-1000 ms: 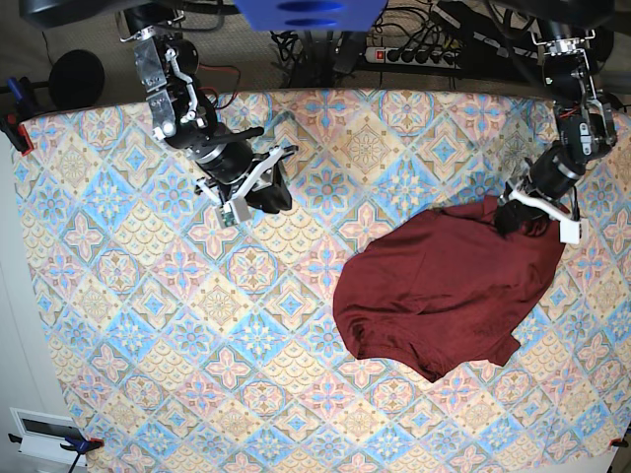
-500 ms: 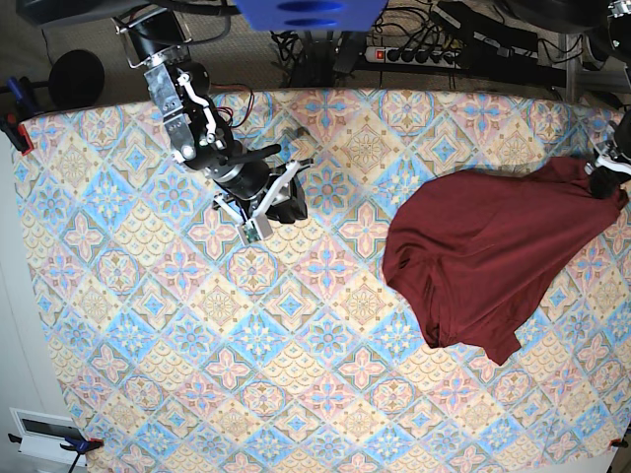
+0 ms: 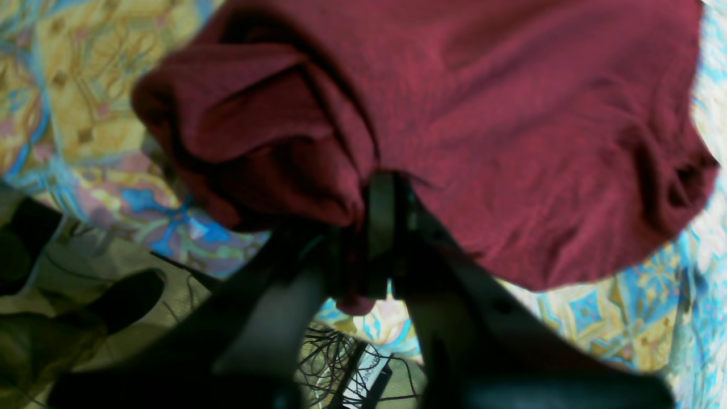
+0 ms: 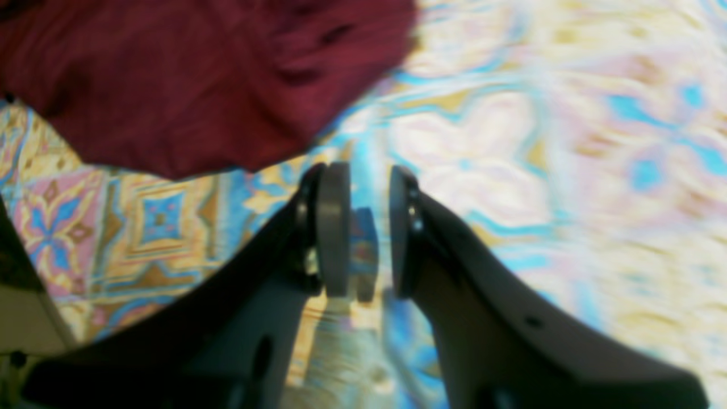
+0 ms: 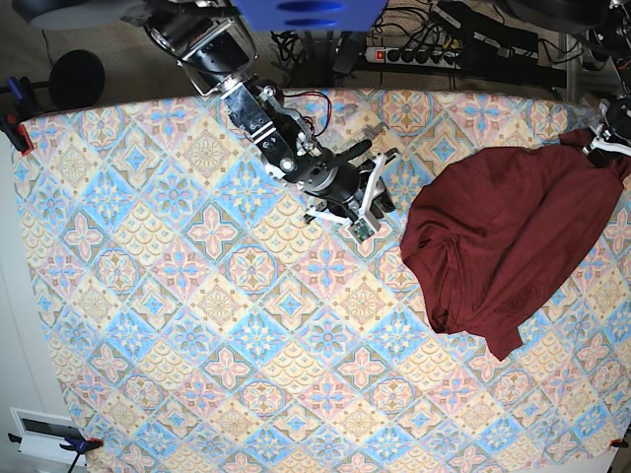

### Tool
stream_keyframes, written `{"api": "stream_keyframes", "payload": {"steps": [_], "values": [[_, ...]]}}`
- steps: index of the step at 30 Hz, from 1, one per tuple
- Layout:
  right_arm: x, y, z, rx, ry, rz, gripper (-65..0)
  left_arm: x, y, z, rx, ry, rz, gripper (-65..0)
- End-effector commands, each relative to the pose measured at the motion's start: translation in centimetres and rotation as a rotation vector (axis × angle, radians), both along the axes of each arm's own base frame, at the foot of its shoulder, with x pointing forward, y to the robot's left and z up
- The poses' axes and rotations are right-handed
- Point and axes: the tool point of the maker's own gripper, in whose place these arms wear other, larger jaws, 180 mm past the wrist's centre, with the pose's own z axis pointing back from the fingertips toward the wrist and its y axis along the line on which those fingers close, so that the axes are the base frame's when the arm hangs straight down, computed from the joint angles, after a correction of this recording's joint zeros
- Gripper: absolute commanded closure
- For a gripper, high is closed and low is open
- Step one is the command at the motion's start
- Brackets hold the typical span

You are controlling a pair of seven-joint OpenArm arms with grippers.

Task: Layout the t-shirt on the table in an organized manner, then fold the t-shirt properly
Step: 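Reach the right gripper to the shirt's loose edge and grasp it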

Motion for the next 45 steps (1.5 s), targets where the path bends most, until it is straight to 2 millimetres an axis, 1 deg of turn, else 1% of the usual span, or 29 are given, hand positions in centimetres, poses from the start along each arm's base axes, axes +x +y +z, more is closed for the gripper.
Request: {"api": "stream_keyframes", "payload": {"steps": [1, 2, 6, 8, 11, 14, 17, 19, 22, 24, 26, 30, 39, 42, 45], "values": [[1.4, 1.1, 2.0, 0.043, -0.054, 0.002, -11.9, 0.7, 0.7, 1.4, 0.040, -0.035, -0.007, 0.0], [1.5, 1.4, 1.9, 0.044, -0.051, 0.002, -12.0, 0.5, 0.5, 1.1, 0.032, -0.034, -0.002, 0.0], [2.1, 3.5, 2.8, 0.076, -0.047, 0.009, -12.5, 0.3, 0.3, 0.7, 0.020, -0.033, 0.005, 0.0], [2.2, 3.9, 2.6, 0.073, -0.036, 0.009, -15.1, 0.4, -0.5, 0.1, 0.002, -0.027, -0.003, 0.0], [2.3, 4.2, 2.0, 0.069, -0.014, 0.007, -21.8, 0.3, -0.7, -0.2, -0.003, -0.021, -0.004, 0.0], [2.2, 4.2, 1.5, 0.063, -0.001, 0.003, -26.6, 0.3, -0.9, -0.2, -0.009, -0.023, -0.005, 0.0], [2.5, 4.1, 1.0, 0.047, 0.005, 0.005, -30.2, 0.4, -0.9, -0.2, -0.010, -0.026, -0.005, 0.0], [2.6, 4.0, 0.7, 0.039, 0.010, 0.004, -31.4, 0.4, -0.9, -0.2, -0.010, -0.026, -0.005, 0.0], [2.6, 4.0, 0.7, 0.041, 0.010, 0.004, -31.5, 0.4, -0.9, -0.2, -0.012, -0.027, -0.006, 0.0], [2.6, 4.0, 0.5, 0.039, 0.016, 0.003, -31.5, 0.7, -1.7, -0.7, -0.024, -0.019, -0.026, 0.0], [2.4, 3.9, -0.1, 0.029, 0.029, 0.002, -31.6, 0.7, -2.0, -0.9, -0.029, -0.014, -0.034, 0.0], [3.1, 4.2, -0.1, 0.036, 0.016, 0.002, -31.6, 0.7, -2.1, -1.0, -0.030, -0.014, -0.033, 0.0], [3.1, 4.4, -0.3, 0.039, 0.021, 0.000, -31.6, 0.6, -2.1, -1.0, -0.031, -0.011, -0.034, 0.0], [2.8, 4.5, -0.7, 0.031, 0.028, 0.007, -31.5, 0.6, -2.1, -1.0, -0.031, -0.011, -0.034, 0.0], [1.8, 5.4, -0.8, 0.021, 0.021, 0.050, -31.5, 0.4, -2.4, -1.3, -0.043, -0.010, -0.027, 0.0]]}}
